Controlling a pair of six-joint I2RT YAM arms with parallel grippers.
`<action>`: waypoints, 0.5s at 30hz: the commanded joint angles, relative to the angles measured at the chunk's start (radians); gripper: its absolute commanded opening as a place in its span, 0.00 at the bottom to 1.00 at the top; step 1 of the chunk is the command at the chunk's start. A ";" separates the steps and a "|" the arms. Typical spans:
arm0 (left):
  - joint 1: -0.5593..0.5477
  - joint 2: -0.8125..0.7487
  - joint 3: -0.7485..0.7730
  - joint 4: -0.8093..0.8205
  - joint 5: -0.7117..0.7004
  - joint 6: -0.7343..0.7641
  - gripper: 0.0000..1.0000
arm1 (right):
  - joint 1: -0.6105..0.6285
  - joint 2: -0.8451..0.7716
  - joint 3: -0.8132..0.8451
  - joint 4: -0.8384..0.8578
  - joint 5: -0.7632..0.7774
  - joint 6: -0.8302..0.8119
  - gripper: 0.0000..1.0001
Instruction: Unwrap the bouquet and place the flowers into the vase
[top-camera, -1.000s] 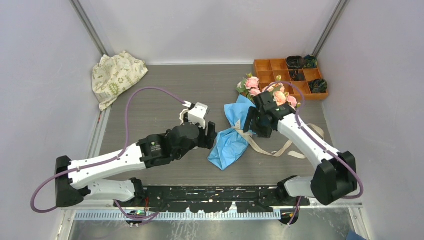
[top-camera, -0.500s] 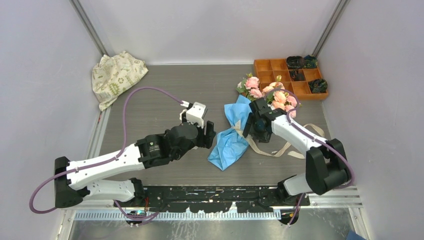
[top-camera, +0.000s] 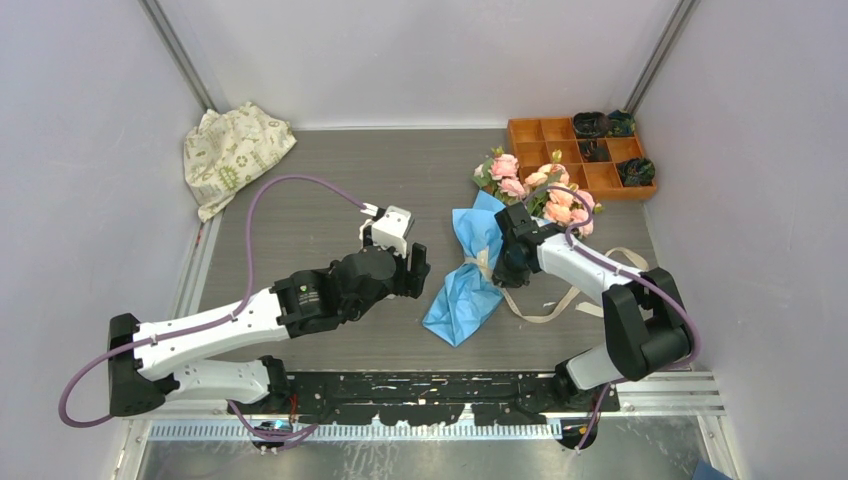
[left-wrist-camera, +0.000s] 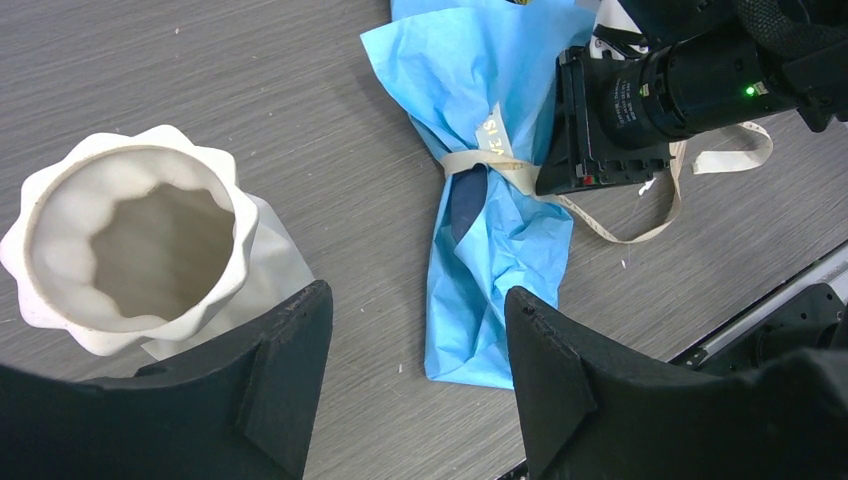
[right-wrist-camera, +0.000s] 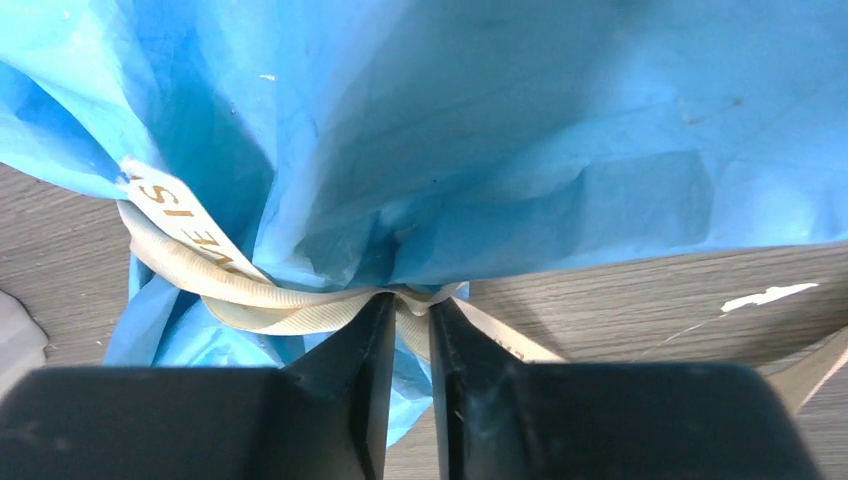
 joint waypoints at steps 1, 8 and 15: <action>0.001 -0.024 -0.003 0.020 -0.029 -0.011 0.64 | 0.002 -0.025 0.022 0.012 0.013 0.017 0.20; 0.003 -0.021 0.004 0.025 -0.028 -0.007 0.64 | 0.015 -0.173 0.039 -0.100 0.026 0.039 0.45; 0.003 -0.006 0.007 0.046 -0.006 -0.009 0.64 | 0.049 -0.353 -0.011 -0.203 0.048 0.058 0.59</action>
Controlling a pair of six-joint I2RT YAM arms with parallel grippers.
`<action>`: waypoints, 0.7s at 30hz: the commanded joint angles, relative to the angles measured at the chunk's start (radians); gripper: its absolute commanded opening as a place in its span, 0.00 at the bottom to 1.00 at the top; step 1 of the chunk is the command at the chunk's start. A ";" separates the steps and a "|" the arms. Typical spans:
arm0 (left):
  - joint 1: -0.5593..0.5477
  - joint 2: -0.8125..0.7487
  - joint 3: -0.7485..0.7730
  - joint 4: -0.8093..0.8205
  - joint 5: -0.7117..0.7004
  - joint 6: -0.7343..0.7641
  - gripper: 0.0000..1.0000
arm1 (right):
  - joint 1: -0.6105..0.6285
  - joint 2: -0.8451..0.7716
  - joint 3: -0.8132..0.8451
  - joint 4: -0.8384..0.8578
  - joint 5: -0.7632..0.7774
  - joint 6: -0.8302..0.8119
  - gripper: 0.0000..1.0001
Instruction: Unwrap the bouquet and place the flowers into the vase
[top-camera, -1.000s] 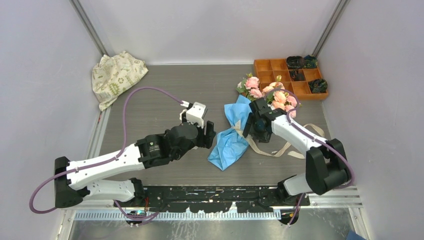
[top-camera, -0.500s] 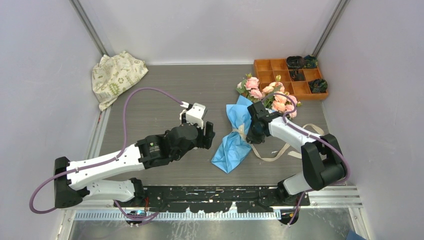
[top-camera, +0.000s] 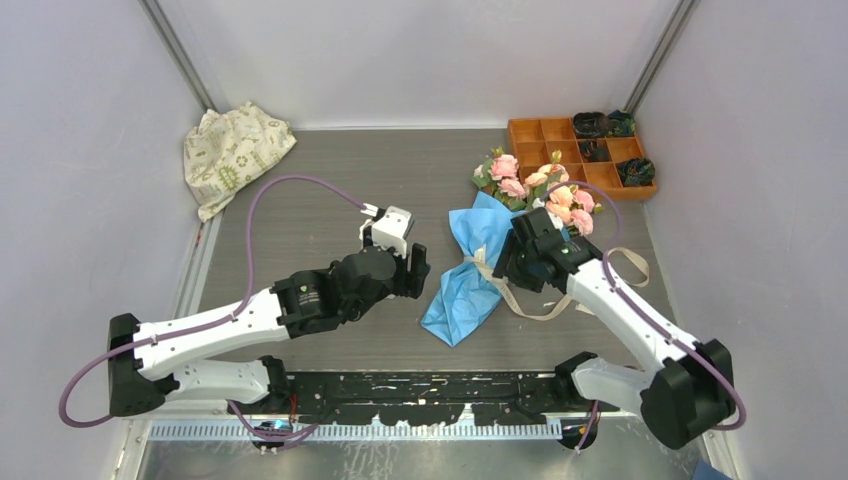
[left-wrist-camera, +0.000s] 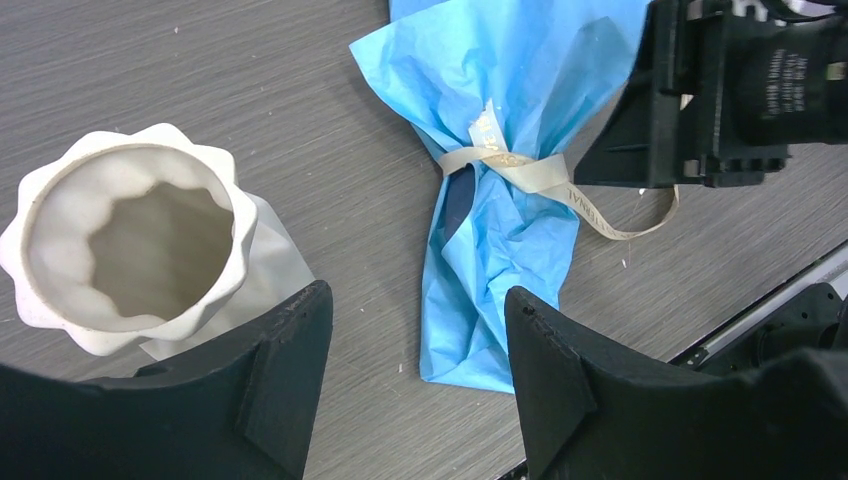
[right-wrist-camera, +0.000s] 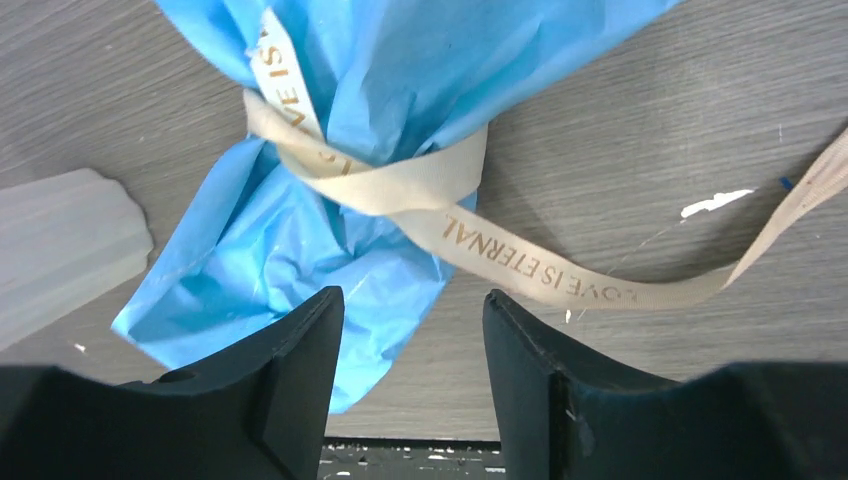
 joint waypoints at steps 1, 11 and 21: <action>0.003 0.000 0.013 0.047 -0.003 -0.010 0.64 | 0.014 -0.061 -0.027 -0.063 0.027 0.022 0.60; 0.003 -0.005 0.004 0.046 0.006 -0.018 0.64 | 0.024 -0.040 -0.156 -0.010 0.016 0.057 0.60; 0.004 -0.002 0.003 0.048 0.011 -0.021 0.64 | 0.026 0.086 -0.103 -0.005 0.129 0.016 0.66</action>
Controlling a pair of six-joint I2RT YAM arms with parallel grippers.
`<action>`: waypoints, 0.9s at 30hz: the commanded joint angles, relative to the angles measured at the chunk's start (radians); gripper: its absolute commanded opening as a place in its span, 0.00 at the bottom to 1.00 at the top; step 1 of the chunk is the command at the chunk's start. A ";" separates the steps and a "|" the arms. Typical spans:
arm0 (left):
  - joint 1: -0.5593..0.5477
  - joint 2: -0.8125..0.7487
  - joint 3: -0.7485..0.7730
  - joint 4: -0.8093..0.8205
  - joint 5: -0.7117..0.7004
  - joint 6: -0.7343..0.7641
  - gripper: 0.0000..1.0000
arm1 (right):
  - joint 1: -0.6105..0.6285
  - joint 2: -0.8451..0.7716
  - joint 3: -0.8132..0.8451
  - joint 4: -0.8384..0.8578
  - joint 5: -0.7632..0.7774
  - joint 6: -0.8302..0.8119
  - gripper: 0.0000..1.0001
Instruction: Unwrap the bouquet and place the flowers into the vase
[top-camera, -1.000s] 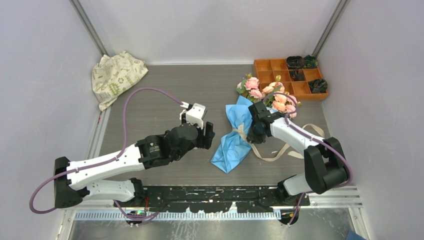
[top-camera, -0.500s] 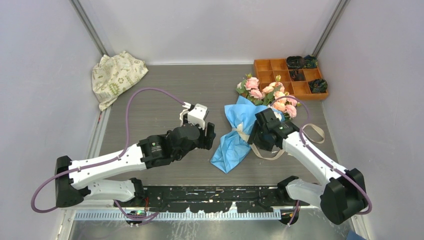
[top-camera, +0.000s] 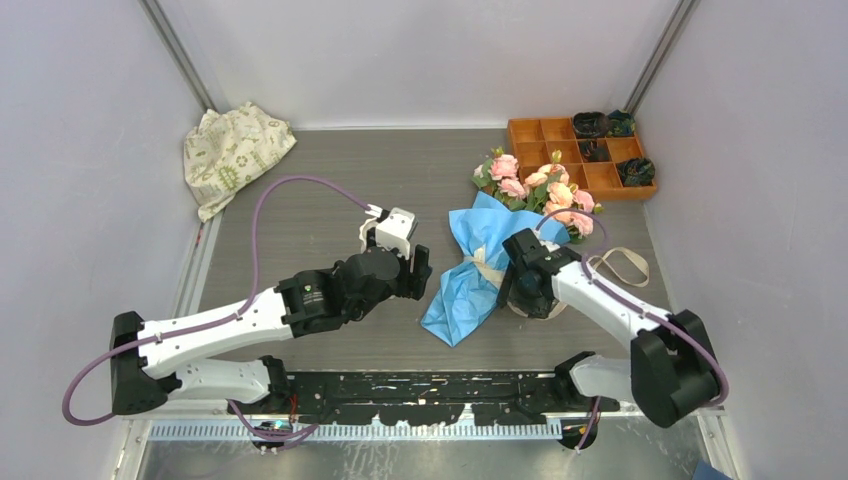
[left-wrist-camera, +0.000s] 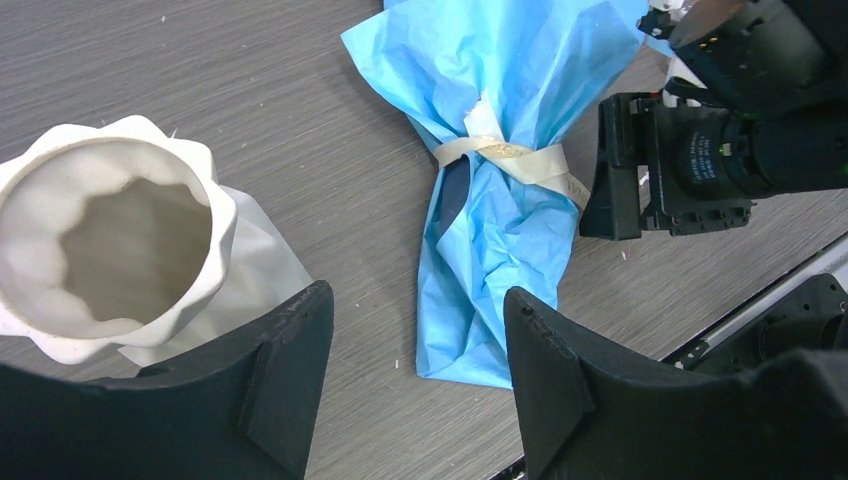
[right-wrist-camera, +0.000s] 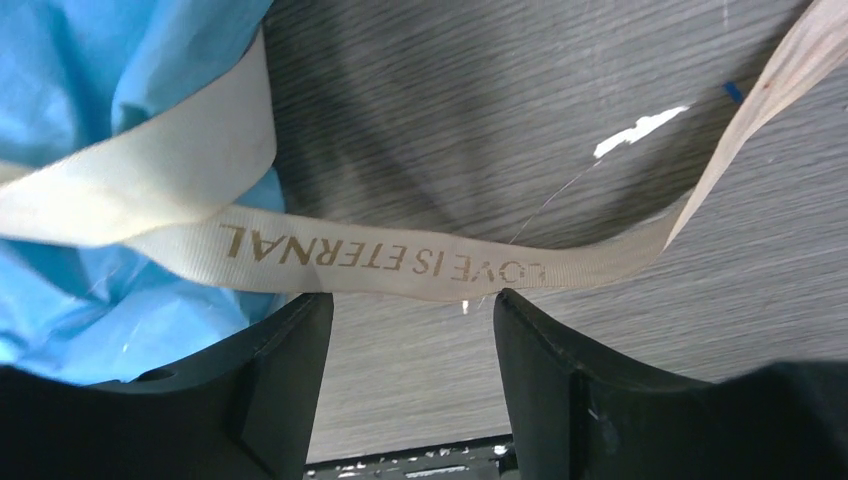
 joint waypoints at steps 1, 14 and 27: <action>0.003 -0.021 0.004 0.046 -0.006 -0.016 0.64 | 0.004 0.064 0.071 0.021 0.099 -0.021 0.66; 0.003 -0.036 -0.010 0.043 -0.010 -0.020 0.64 | 0.003 0.181 0.114 0.083 0.159 -0.058 0.63; 0.003 -0.051 -0.014 0.039 -0.019 -0.019 0.64 | 0.003 0.299 0.017 0.229 0.034 -0.007 0.49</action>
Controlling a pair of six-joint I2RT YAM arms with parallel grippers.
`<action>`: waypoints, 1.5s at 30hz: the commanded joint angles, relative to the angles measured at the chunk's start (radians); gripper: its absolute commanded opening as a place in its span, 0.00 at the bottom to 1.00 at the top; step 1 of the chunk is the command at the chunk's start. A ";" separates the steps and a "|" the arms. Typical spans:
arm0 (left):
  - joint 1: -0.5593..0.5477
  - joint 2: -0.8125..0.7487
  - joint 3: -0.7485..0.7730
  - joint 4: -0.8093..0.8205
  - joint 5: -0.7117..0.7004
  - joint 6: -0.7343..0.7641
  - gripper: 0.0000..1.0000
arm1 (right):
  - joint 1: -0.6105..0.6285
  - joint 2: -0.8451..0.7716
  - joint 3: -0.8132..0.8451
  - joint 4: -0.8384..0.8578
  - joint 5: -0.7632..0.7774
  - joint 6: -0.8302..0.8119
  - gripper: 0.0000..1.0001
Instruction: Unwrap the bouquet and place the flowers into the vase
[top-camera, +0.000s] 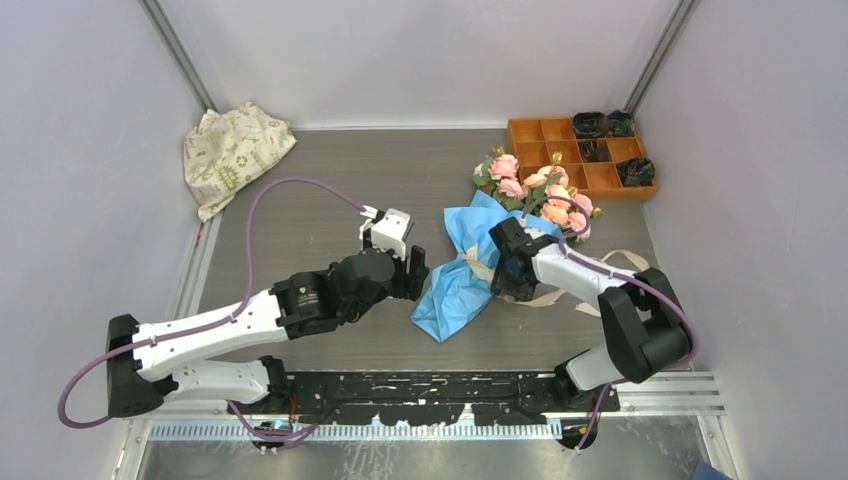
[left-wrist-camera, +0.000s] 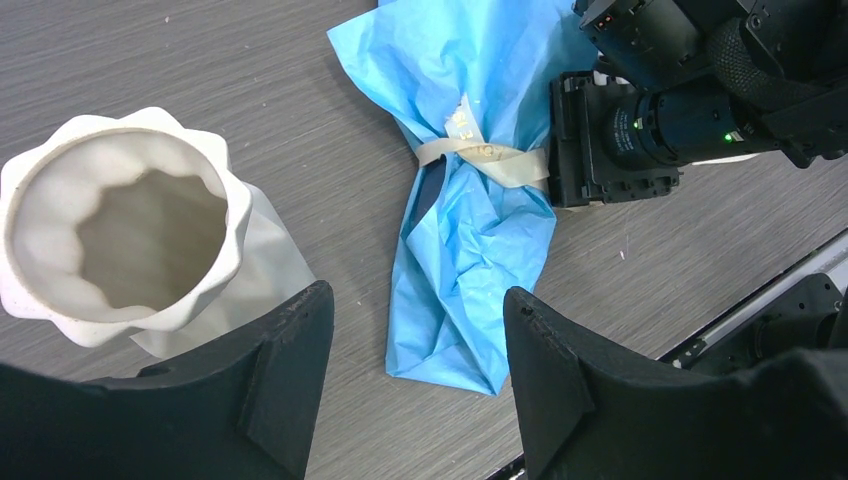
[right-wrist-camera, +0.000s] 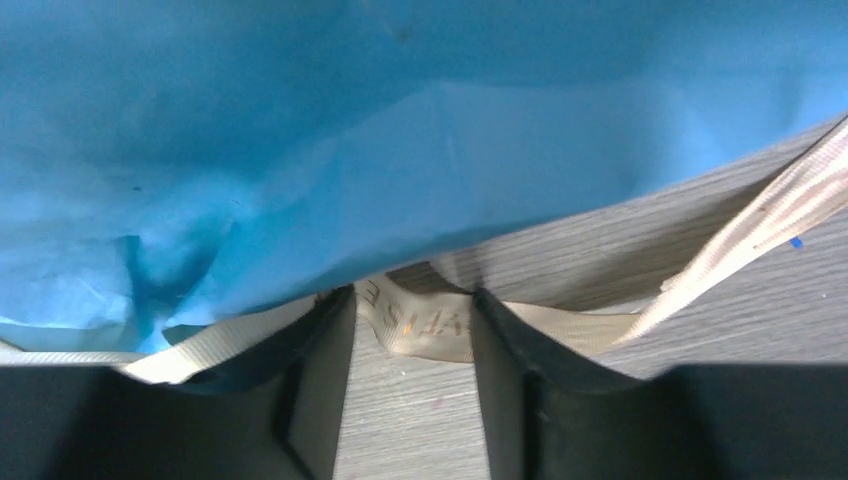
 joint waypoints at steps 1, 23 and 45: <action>0.002 -0.021 0.004 0.040 -0.018 -0.015 0.63 | 0.004 0.047 -0.073 0.083 -0.035 0.041 0.44; 0.002 -0.003 0.008 0.047 0.011 -0.032 0.63 | 0.002 -0.460 0.572 -0.480 0.379 0.064 0.01; 0.003 -0.019 -0.005 0.060 0.016 -0.025 0.63 | 0.002 -0.830 0.959 -0.631 0.961 0.140 0.01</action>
